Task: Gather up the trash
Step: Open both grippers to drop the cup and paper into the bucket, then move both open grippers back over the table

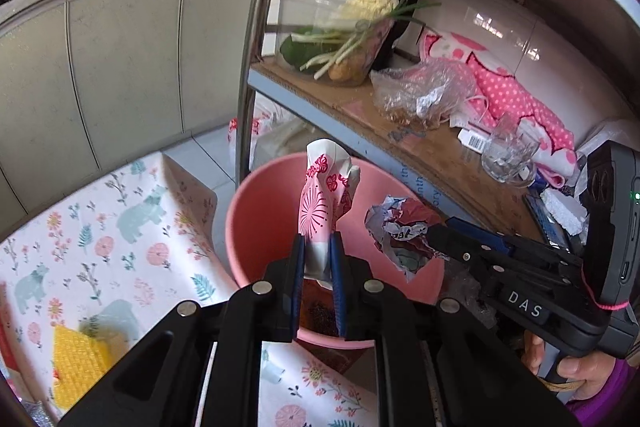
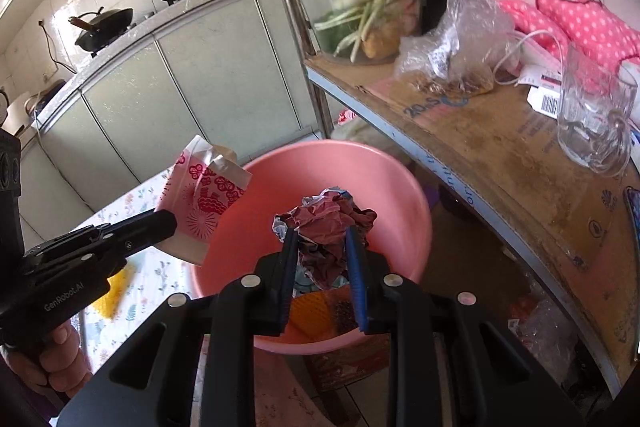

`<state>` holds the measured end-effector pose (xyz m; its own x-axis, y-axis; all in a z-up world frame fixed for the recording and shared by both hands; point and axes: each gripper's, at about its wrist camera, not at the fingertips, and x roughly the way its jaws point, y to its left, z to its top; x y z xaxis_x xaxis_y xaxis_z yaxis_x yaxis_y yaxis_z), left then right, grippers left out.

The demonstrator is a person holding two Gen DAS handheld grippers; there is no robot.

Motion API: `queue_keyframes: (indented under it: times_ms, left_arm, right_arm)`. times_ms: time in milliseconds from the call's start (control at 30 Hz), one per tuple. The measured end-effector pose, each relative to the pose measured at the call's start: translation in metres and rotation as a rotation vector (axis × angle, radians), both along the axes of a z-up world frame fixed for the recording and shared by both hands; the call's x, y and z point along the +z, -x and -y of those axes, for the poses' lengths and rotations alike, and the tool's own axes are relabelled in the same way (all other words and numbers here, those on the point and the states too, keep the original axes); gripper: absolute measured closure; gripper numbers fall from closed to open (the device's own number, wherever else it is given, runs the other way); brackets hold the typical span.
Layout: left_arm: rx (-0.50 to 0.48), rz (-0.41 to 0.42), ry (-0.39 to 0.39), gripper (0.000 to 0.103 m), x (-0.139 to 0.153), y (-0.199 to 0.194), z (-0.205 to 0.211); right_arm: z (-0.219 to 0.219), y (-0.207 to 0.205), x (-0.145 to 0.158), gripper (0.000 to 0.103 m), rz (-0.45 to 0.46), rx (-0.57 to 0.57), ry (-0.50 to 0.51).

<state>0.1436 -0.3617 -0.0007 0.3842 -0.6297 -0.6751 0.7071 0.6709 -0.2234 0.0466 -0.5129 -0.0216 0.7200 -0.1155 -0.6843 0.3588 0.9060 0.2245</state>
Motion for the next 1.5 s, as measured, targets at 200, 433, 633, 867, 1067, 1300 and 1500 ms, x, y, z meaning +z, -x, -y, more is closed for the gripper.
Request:
queue_keyframes:
  times_ms: [200,433,633,867,1067,1300,1500]
  left_arm:
    - [0.009,-0.091,-0.042,0.091,-0.032,-0.011,0.016]
    - [0.022,-0.099,-0.078,0.086,-0.043,-0.011,0.025]
    - [0.037,-0.115,-0.057,0.071,-0.035,-0.009,0.021]
    - [0.056,-0.075,-0.032,0.071,-0.014,0.003,0.002]
    - [0.087,-0.018,-0.025,0.071,0.009,0.019,-0.030]
    - [0.137,0.025,-0.002,0.061,0.031,0.036,-0.079]
    - [0.231,0.071,-0.020,0.059,0.043,0.046,-0.135]
  right_arm:
    - [0.004,-0.009,-0.020,0.078,-0.049,-0.001,-0.027]
    - [0.003,-0.015,-0.029,0.075,-0.069,-0.017,-0.029]
    - [0.006,-0.012,-0.028,0.074,-0.073,-0.015,-0.032]
    - [0.001,-0.012,-0.018,0.073,-0.041,0.007,-0.020]
    - [-0.019,-0.005,0.002,0.072,0.003,0.040,-0.009]
    - [-0.053,0.002,0.020,0.072,0.034,0.118,-0.010]
    - [-0.095,0.000,0.027,0.072,0.040,0.210,-0.032]
